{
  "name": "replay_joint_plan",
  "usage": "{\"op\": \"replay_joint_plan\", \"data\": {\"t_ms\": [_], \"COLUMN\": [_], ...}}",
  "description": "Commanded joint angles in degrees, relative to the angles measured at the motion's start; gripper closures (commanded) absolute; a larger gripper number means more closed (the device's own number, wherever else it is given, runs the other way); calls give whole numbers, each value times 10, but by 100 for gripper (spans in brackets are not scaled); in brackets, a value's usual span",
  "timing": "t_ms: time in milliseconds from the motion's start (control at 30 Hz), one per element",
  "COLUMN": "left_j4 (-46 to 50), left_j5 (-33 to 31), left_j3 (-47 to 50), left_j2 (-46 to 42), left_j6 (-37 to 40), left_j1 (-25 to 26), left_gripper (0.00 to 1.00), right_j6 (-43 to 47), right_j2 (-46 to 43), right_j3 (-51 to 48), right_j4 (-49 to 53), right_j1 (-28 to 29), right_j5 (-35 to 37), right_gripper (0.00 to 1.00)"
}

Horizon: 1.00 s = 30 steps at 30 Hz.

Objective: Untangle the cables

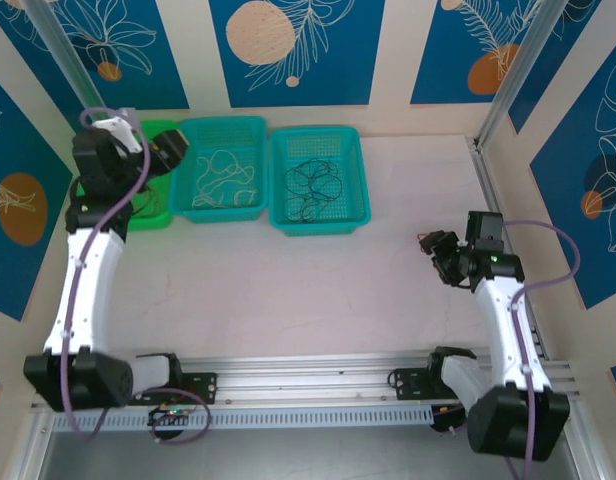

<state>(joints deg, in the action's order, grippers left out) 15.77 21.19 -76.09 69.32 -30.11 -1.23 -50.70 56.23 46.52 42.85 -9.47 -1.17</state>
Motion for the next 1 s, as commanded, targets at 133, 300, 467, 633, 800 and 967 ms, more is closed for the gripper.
{"op": "replay_joint_plan", "data": {"t_ms": [133, 300, 467, 633, 800, 967], "left_j4": [-23, -24, -27, -41, -66, -70], "left_j5": [-86, -146, -186, -198, -147, -118], "left_j3": [116, 170, 187, 196, 206, 188], "left_j2": [-102, -120, -87, -58, -38, -23], "left_j6": [-10, -17, -16, -10, -4, -13], "left_j1": [186, 324, 448, 533, 567, 568], "left_gripper": [38, 38, 38, 38, 38, 32], "right_j6": [80, 99, 100, 101, 113, 110], "right_j2": [137, 229, 326, 383, 352, 237], "right_j3": [25, 60, 93, 123, 134, 104], "right_j4": [-48, -74, -99, -115, -104, -84], "right_j1": [-39, -45, -49, -49, -47, -34], "right_j5": [15, 35, 33, 22, 24, 2], "right_gripper": [37, 37, 40, 68, 97, 100]}}
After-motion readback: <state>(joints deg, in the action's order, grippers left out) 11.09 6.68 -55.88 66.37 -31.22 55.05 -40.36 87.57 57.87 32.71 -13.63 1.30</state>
